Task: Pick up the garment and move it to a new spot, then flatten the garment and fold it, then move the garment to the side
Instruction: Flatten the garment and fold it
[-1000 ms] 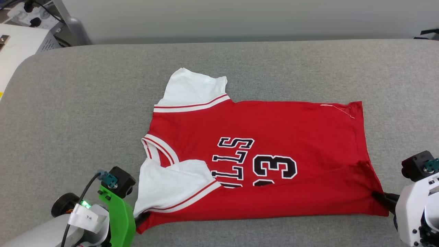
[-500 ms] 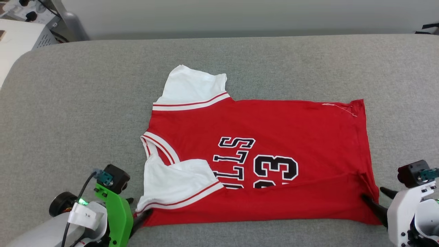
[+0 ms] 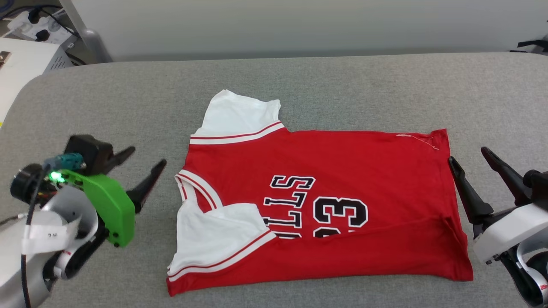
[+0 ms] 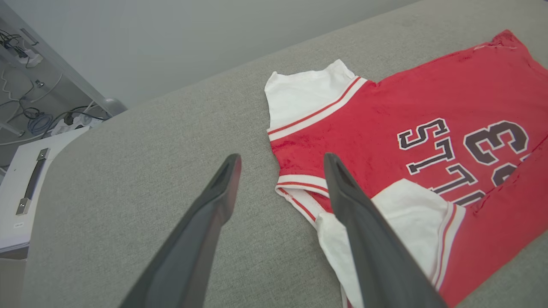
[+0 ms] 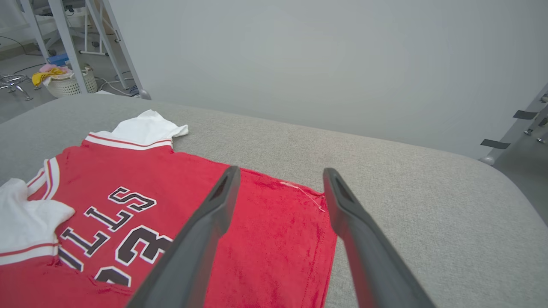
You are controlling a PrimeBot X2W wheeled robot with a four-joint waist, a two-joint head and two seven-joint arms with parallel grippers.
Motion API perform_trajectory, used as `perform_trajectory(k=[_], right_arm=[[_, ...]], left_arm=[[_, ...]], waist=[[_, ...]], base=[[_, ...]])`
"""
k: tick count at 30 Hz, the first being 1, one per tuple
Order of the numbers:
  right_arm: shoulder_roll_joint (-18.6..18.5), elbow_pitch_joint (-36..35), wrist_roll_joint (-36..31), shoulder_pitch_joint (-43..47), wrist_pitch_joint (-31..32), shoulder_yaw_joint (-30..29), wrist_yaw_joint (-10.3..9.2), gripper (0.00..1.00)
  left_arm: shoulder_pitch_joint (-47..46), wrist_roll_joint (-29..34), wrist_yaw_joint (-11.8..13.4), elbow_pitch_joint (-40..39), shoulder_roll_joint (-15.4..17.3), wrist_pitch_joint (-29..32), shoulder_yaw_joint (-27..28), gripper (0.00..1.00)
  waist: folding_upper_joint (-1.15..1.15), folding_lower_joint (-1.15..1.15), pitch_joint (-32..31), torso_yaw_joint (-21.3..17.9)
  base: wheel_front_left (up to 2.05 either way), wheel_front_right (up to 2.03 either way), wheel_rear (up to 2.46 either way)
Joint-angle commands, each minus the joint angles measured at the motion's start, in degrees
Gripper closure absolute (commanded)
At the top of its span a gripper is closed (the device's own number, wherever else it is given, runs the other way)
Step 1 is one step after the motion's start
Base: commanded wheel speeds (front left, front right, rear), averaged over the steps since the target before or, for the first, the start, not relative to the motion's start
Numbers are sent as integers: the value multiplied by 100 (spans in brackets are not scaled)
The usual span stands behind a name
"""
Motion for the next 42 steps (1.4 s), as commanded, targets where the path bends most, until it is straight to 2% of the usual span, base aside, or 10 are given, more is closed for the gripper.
perform_trajectory(k=[1, 6, 10, 15, 19, 23, 28, 40, 41, 42], right_arm=[[138, -129, -168, -72, -152, -92, -3, 0], [540, -479, -515, -165, -462, -238, -3, 0], [669, -646, -636, -269, -523, -144, -3, 0], [717, -717, -685, -505, -577, -56, -3, 0], [699, -715, -689, -721, -621, 50, -3, 0], [686, -672, -667, -962, -674, 149, -3, 0], [697, -564, -614, -1227, -763, 313, -3, 0], [679, -223, -541, -1520, -979, 406, -3, 0], [660, -184, -531, -1559, -987, 395, -3, 0], [646, -176, -522, -1567, -984, 382, -3, 0]], left_arm=[[-196, 91, 65, 40, -57, -139, 127, 0], [-815, 220, 21, 416, -292, -377, 447, 0], [-1445, 123, -353, 875, -506, -79, 546, 0], [-2420, -48, -946, 1572, -777, 1053, 416, 0], [-3146, -309, -1187, 2111, -1012, 2056, 338, 0], [-3758, -557, -1230, 2650, -1228, 3062, 267, 0], [-4312, -431, -1221, 3190, -1388, 3858, 51, 0], [-4294, -208, -1390, 3807, -1518, 4381, -510, 0], [-4173, -236, -1422, 3803, -1520, 4390, -632, 100], [-4140, -257, -1430, 3797, -1530, 4360, -655, 100]], waist=[[0, 0, 117, -106], [0, 0, 450, -319], [0, 0, 827, -519], [0, 0, 1367, -744], [0, 0, 1740, -890], [0, 0, 2083, -1035], [0, 0, 2432, -1224], [0, 0, 2725, -1315], [0, 0, 2681, -1282], [0, 0, 2652, -1259]], base=[[0, 0, 0], [0, 0, 0], [0, 0, 0], [0, 0, 0], [0, 0, 0], [0, 0, 0], [0, 0, 0], [0, 0, 0], [0, 0, 0], [0, 0, 0]])
